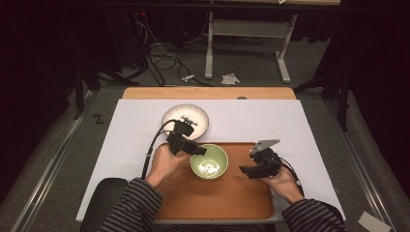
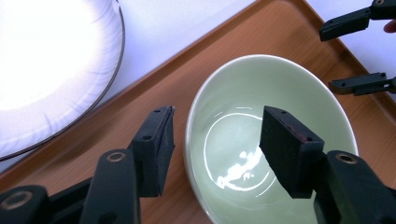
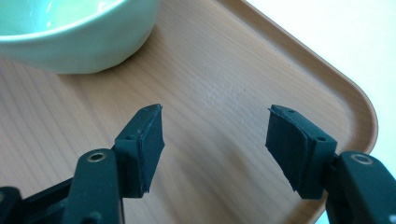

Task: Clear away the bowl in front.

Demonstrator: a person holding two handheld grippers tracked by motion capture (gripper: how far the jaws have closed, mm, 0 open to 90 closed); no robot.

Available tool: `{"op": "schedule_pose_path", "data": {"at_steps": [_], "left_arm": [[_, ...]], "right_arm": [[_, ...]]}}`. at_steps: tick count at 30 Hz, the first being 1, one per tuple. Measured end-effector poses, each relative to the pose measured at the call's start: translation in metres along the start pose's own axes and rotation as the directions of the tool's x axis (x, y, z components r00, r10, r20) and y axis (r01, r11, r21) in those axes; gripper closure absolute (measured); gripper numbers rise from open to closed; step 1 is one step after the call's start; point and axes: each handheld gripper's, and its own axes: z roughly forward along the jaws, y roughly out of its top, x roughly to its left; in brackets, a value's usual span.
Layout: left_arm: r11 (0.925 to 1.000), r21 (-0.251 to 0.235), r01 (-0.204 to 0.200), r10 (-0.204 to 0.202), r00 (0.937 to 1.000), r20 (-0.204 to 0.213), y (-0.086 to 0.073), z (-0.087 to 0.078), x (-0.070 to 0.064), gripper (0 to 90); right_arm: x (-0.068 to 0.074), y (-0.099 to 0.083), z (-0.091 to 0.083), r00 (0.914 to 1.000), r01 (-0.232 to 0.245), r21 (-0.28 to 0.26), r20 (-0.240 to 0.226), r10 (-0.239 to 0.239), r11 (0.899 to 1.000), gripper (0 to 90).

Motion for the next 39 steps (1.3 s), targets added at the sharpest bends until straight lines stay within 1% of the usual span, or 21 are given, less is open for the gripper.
{"op": "schedule_pose_path", "data": {"at_steps": [7,9,14,21,22,28,29,30,32,33,39], "left_arm": [[0.9995,-0.031,0.007,-0.007,0.9999,-0.012,-0.003,-0.013,0.002,44.7],[0.9995,-0.032,0.004,-0.005,0.9997,-0.023,-0.004,-0.017,0.003,44.7],[0.9982,-0.057,0.020,-0.022,0.9992,-0.035,-0.007,-0.024,0.006,45.3],[0.9979,-0.062,0.018,-0.021,0.9985,-0.050,-0.011,-0.031,0.009,45.5],[0.9975,-0.066,0.024,-0.028,0.9983,-0.052,-0.011,-0.033,0.010,45.5],[0.9969,-0.074,0.027,-0.032,0.9974,-0.064,-0.015,-0.039,0.013,45.4],[0.9962,-0.080,0.035,-0.040,0.9970,-0.066,-0.016,-0.039,0.013,45.4],[0.9966,-0.077,0.031,-0.036,0.9969,-0.070,-0.017,-0.040,0.014,45.3],[0.9962,-0.078,0.039,-0.044,0.9965,-0.072,-0.019,-0.040,0.015,45.3],[0.9967,-0.073,0.036,-0.041,0.9965,-0.073,-0.020,-0.041,0.016,45.2],[0.9948,-0.082,0.060,-0.067,0.9943,-0.083,-0.027,-0.044,0.021,45.2]], "right_arm": [[0.000,0.000,0.000,1.0000,0.003,0.001,0.001,-0.003,1.000,37.9],[0.000,0.000,0.000,1.0000,0.003,0.001,0.001,-0.003,1.000,37.8],[0.000,0.000,0.000,1.0000,0.000,0.002,0.002,0.000,1.000,37.8],[0.000,0.000,0.000,1.0000,0.004,-0.002,0.001,-0.004,1.000,37.8],[0.000,0.000,0.000,1.0000,-0.004,-0.001,-0.001,0.004,1.000,37.9],[0.000,0.000,0.000,1.0000,-0.005,-0.001,-0.001,0.005,1.000,37.9],[0.000,0.000,0.000,1.0000,-0.005,-0.001,-0.001,0.005,1.000,37.9],[0.000,0.000,0.000,1.0000,-0.004,-0.002,-0.001,0.004,1.000,37.9],[0.000,0.000,0.000,1.0000,-0.004,-0.002,0.000,0.004,1.000,37.9],[0.000,0.000,0.000,1.0000,-0.005,-0.001,0.000,0.005,1.000,37.9],[0.000,0.000,0.000,1.0000,-0.005,-0.001,0.000,0.005,1.000,37.9]]}}
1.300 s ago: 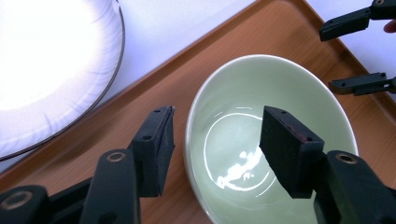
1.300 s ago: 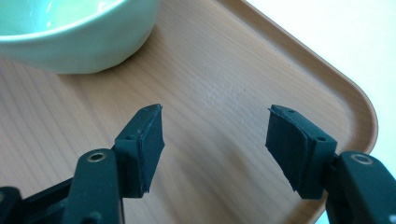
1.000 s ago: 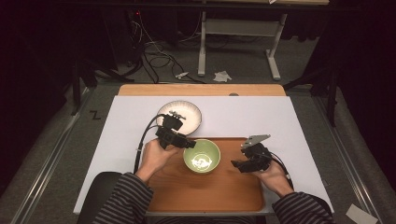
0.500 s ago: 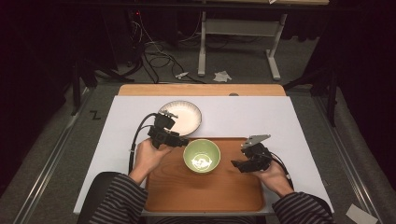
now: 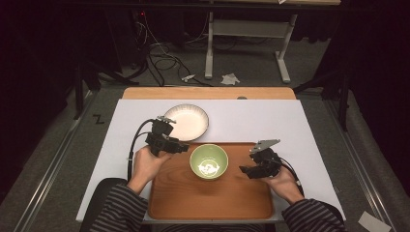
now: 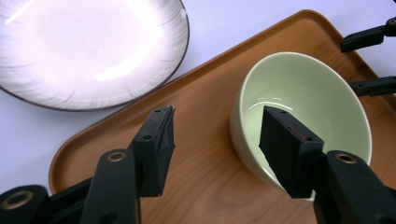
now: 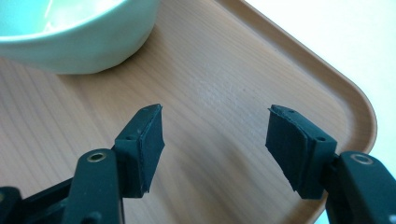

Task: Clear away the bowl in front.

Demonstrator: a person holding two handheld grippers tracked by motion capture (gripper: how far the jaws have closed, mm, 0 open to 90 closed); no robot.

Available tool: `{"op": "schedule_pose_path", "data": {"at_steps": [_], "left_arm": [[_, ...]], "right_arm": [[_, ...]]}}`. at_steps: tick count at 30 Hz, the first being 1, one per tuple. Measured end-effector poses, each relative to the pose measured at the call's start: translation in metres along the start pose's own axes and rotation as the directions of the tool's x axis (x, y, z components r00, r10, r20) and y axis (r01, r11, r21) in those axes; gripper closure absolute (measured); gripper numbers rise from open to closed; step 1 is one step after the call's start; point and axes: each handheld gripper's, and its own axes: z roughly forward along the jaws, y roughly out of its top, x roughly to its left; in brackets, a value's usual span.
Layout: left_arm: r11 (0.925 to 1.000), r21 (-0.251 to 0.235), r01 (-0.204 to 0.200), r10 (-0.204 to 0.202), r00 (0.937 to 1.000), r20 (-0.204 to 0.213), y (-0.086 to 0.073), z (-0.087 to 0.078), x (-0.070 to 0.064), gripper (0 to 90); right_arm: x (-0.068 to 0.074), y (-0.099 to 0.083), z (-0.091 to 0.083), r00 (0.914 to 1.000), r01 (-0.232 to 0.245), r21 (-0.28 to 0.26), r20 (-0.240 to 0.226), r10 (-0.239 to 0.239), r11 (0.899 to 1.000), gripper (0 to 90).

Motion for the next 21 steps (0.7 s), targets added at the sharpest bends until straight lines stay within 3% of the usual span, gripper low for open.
{"op": "schedule_pose_path", "data": {"at_steps": [21], "left_arm": [[0.9989,0.026,0.039,-0.038,0.9988,-0.031,-0.015,0.016,0.010,44.9]], "right_arm": [[0.000,0.000,0.000,1.0000,0.002,-0.004,-0.002,-0.002,1.000,37.9]]}}
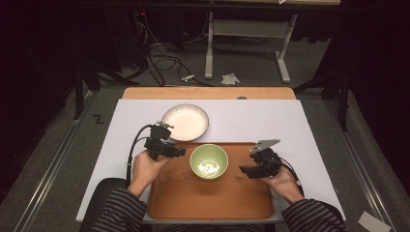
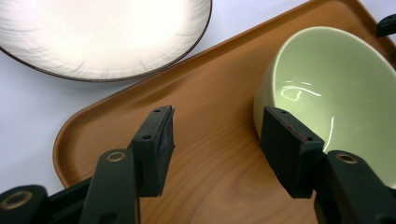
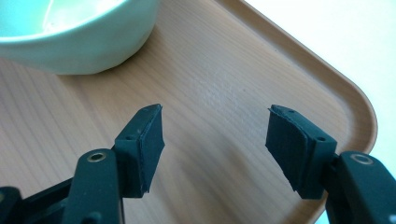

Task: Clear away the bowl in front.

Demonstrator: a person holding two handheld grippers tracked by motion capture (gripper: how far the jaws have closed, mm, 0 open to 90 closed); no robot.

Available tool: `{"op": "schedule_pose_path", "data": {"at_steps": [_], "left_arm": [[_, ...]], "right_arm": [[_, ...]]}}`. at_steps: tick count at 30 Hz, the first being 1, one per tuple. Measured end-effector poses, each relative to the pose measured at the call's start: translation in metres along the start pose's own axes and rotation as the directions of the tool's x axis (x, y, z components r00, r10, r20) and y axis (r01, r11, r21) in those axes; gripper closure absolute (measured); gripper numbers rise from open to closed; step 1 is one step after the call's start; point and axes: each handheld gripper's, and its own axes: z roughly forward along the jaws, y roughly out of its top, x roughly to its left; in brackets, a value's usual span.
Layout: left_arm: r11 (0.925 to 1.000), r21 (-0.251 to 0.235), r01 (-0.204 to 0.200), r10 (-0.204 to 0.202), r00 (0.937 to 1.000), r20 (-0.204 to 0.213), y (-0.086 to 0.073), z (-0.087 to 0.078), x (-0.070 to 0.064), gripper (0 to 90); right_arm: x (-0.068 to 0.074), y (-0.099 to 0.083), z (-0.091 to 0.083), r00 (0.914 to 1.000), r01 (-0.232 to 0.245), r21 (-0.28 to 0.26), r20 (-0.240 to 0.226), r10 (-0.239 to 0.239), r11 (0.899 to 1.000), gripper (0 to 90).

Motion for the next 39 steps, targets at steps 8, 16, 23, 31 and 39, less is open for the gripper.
{"op": "schedule_pose_path", "data": {"at_steps": [8,16,23,31,39], "left_arm": [[0.9998,0.007,0.020,-0.020,0.9998,-0.004,-0.003,0.006,0.004,45.0],[0.9995,0.016,0.029,-0.029,0.9996,-0.004,-0.006,0.014,0.005,45.0],[0.9989,0.037,0.031,-0.031,0.9995,-0.001,-0.007,0.020,0.006,44.8],[0.9972,0.063,0.041,-0.041,0.9991,-0.009,-0.008,0.027,0.009,44.4],[0.9958,0.077,0.050,-0.050,0.9987,-0.011,-0.009,0.029,0.012,43.7]], "right_arm": [[0.000,0.000,0.000,1.0000,-0.001,0.001,-0.001,0.001,1.000,37.9],[0.000,0.000,0.000,1.0000,-0.001,0.002,0.000,0.001,1.000,37.9],[0.001,0.000,0.000,1.0000,-0.006,0.004,0.000,0.006,1.000,37.9],[0.000,0.000,0.001,1.0000,0.000,0.005,0.002,0.000,1.000,37.9],[0.000,0.000,0.001,1.0000,0.001,0.007,0.003,-0.001,1.000,37.9]]}}
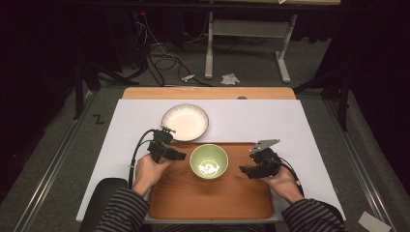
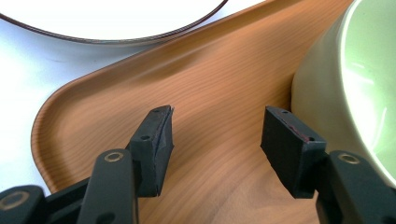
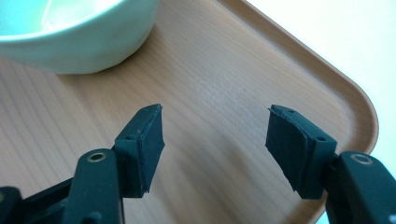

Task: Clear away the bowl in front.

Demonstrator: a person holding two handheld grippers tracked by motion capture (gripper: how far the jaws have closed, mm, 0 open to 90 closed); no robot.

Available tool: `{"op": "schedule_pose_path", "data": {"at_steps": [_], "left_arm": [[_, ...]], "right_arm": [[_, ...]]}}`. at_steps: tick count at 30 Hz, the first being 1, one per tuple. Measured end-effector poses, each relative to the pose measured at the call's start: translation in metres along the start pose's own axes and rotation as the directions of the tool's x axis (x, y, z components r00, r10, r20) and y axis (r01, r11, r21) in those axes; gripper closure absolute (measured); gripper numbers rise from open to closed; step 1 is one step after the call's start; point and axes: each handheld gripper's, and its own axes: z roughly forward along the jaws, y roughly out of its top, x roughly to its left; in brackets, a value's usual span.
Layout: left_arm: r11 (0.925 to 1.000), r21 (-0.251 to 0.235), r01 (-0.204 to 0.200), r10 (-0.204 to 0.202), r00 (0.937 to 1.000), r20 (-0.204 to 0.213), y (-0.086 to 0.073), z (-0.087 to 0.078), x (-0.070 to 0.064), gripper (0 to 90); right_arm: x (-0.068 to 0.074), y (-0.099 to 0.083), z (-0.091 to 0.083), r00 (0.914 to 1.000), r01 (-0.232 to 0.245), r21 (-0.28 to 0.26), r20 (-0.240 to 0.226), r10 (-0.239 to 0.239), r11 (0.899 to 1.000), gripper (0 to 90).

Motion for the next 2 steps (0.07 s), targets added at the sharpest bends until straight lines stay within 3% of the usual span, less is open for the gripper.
{"op": "schedule_pose_path", "data": {"at_steps": [2], "left_arm": [[1.0000,0.004,-0.003,0.003,1.0000,-0.002,0.0001,0.0006,0.0003,43.6]], "right_arm": [[-0.0001,0.0000,-0.0003,1.0000,-0.001,-0.001,0.001,0.001,1.000,37.9]]}}
